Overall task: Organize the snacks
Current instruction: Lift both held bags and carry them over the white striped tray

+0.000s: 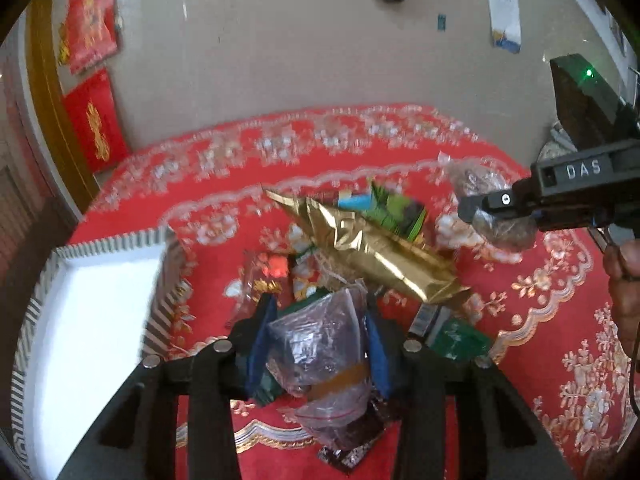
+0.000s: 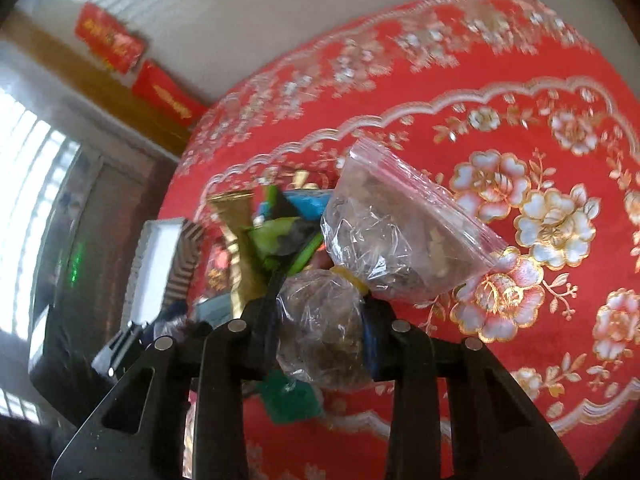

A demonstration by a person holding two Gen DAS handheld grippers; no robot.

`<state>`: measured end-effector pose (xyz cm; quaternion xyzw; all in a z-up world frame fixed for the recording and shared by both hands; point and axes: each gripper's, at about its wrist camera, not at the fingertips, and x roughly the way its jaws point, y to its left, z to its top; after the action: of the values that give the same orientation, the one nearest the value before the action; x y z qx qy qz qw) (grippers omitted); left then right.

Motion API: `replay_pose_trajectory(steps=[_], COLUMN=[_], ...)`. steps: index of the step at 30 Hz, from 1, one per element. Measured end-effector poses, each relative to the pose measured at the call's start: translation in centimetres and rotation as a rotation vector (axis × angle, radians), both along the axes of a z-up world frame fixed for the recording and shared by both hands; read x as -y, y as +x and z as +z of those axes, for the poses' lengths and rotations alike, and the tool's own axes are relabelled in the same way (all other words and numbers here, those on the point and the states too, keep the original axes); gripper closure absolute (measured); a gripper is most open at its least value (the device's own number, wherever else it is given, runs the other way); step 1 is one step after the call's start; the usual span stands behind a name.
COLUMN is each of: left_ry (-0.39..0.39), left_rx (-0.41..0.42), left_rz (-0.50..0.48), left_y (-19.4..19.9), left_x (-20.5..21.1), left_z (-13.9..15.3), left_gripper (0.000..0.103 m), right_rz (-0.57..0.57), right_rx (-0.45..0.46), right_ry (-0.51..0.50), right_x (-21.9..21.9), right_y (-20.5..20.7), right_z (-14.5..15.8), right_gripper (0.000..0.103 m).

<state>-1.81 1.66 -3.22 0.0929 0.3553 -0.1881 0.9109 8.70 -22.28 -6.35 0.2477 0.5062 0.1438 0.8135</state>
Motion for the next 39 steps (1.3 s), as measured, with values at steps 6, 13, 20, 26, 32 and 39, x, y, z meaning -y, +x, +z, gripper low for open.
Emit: replay_pose_trajectory(steps=[6,13,20,26,32,39], left_ry=[-0.001,-0.003,-0.059,-0.133,-0.253,-0.115], left_rx=[0.140,0.148,0.159,0.077,-0.217,-0.327], left_rz=[0.039,0.101,0.100,0.054,-0.002,-0.102], left_y=[-2.4,-3.3,-3.6,-2.4,0.7,0.5], left_x=[-1.6,-5.0,-7.1,-7.9,-6.6,-0.7], left_z=[3.9,4.2,5.1,4.6,1.5,-1.6], left_gripper=[0.059,0.059,0.059,0.059,0.059,0.059], right_rz=[0.065,0.148,0.166,0.157,0.112,0.040], right_rx=[0.125,0.184,0.168,0.170,0.135,0.032], right_ry=[-0.104,-0.183,-0.215,-0.257,-0.310,-0.342], right_x=[-1.2,-4.2,-6.6,-7.7,-7.2,-4.3], right_y=[-2.9,-3.5,-3.7,-3.7,-4.1,-5.7], right_z=[4.6,6.1,6.0,6.5,6.3,2.8], right_gripper=[0.071,0.071,0.071,0.071,0.071,0.071])
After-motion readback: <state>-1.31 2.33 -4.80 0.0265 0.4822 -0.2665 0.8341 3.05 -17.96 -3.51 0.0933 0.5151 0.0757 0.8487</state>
